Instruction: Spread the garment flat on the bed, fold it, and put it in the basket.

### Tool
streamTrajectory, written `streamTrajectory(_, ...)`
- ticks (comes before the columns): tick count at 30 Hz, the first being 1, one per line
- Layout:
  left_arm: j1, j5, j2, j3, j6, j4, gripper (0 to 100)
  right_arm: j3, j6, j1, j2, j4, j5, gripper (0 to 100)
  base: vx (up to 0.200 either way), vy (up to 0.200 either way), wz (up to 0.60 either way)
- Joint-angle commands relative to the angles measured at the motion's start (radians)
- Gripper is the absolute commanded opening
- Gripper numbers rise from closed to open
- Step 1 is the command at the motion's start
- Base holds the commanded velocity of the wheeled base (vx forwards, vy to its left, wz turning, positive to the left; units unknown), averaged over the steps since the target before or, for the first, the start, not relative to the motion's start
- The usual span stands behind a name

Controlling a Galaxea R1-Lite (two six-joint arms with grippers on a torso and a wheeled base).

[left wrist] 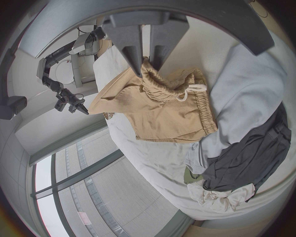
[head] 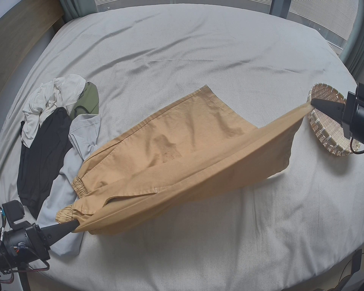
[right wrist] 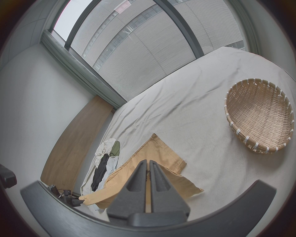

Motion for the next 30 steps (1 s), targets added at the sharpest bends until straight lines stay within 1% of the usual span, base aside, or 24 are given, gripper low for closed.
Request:
streamTrajectory(1,0.0,0.002,-0.061,0.002,-0.001,0.026,0,-0.036,-0.001,0.005,0.061,-0.004,0.002,0,0.0,0.0,0.0)
streamTrajectory(7,0.0,0.002,-0.064,0.008,-0.001,0.052,0,-0.079,-0.001,0.011,0.13,-0.069,0.0,0,0.0,0.0,0.0)
streamTrajectory(10,0.0,0.002,-0.064,0.011,-0.001,0.057,0,-0.073,0.0,0.013,0.136,-0.064,0.0,0,0.0,0.0,0.0)
streamTrajectory(14,-0.001,-0.001,-0.07,0.032,-0.001,0.055,0,0.101,0.0,0.008,0.13,-0.057,0.002,0,0.0,0.0,0.0)
streamTrajectory(15,-0.003,-0.001,-0.071,0.032,-0.001,0.055,0,0.11,0.0,0.008,0.13,-0.058,0.002,0,0.0,0.0,0.0)
streamTrajectory(16,-0.005,-0.005,-0.074,0.037,-0.001,0.057,0,0.233,0.0,0.005,0.129,-0.07,0.008,0,0.0,0.0,0.0)
streamTrajectory(17,-0.005,-0.005,-0.074,0.038,-0.001,0.057,0,0.257,0.0,0.005,0.127,-0.072,0.011,0,0.0,0.0,0.0)
streamTrajectory(18,-0.003,-0.007,-0.074,0.041,-0.001,0.057,0,0.329,0.002,0.005,0.129,-0.093,0.023,0,0.0,0.0,0.0)
streamTrajectory(21,-0.003,-0.007,-0.073,0.046,-0.001,0.057,0,0.454,0.003,0.01,0.138,-0.199,0.037,0,0.0,0.0,0.0)
streamTrajectory(25,-0.003,-0.005,-0.074,0.045,-0.001,0.055,0,0.547,0.003,0.018,0.184,-0.308,0.046,0,0.0,0.0,0.0)
streamTrajectory(30,-0.003,-0.005,-0.076,0.048,-0.001,0.057,0,0.589,0.003,0.027,0.218,-0.354,0.051,0,0.0,0.0,0.0)
